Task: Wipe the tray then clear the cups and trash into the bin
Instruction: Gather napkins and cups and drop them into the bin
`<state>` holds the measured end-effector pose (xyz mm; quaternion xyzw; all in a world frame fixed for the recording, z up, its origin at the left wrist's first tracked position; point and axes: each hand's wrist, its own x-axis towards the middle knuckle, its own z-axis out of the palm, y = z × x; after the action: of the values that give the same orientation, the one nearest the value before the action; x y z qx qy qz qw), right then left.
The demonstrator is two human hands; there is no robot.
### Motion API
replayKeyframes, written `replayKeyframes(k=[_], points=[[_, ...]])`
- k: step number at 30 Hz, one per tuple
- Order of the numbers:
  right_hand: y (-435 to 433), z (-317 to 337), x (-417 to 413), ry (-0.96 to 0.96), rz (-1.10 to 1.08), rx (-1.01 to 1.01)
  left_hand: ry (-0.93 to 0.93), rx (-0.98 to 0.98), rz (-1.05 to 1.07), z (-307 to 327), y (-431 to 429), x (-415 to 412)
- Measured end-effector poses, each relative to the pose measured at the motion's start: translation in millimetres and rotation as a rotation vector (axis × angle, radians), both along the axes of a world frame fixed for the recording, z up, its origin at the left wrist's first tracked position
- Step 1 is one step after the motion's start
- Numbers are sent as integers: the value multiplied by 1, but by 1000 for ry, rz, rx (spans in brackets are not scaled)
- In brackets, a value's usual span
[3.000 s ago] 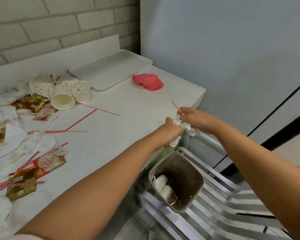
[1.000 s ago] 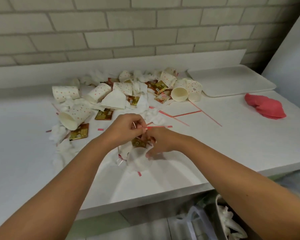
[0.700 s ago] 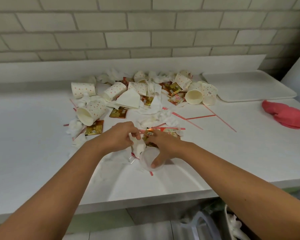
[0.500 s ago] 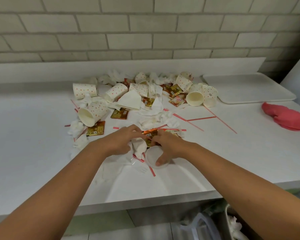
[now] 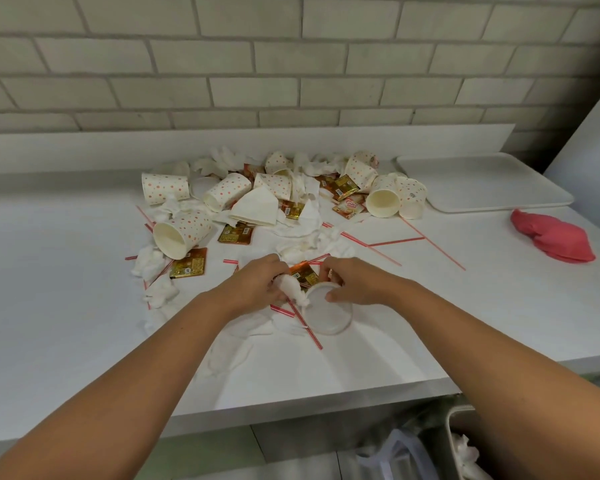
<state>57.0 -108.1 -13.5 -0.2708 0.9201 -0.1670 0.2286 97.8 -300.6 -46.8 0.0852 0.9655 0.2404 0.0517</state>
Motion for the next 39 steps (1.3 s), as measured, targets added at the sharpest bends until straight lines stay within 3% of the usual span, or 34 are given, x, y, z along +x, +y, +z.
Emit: replayKeyframes(k=[3,6,9,12,17,21,24,27,32,36,39], points=[[3,20,-7,79,-10,-38,108,118,30,6,4,-1],[3,40,-12,56,-77,-212,150,232,107,17,5,-4],[-3,49,-12,11,-121,-375,-3,445,238,31,3,-5],[-14,44,-12,48,-143,-430,-237,802,256,47,1,0],[-38,30,-11,108,-189,-462,-384,1181,235,57,-9,10],[-59,24,-5,130,-180,-481,-194,1004,396,50,-18,10],[-72,17,3,137,-230,-502,-36,1043,591,48,-35,9],[-83,5,17,141,-70,-368,75,1087,719,47,-60,11],[-105,-9,51,77,335,-190,111,1076,821,42,-84,13],[-123,-25,65,184,437,-26,123,999,814,40,-87,15],[-127,-27,60,219,410,-26,124,992,811,39,-90,17]])
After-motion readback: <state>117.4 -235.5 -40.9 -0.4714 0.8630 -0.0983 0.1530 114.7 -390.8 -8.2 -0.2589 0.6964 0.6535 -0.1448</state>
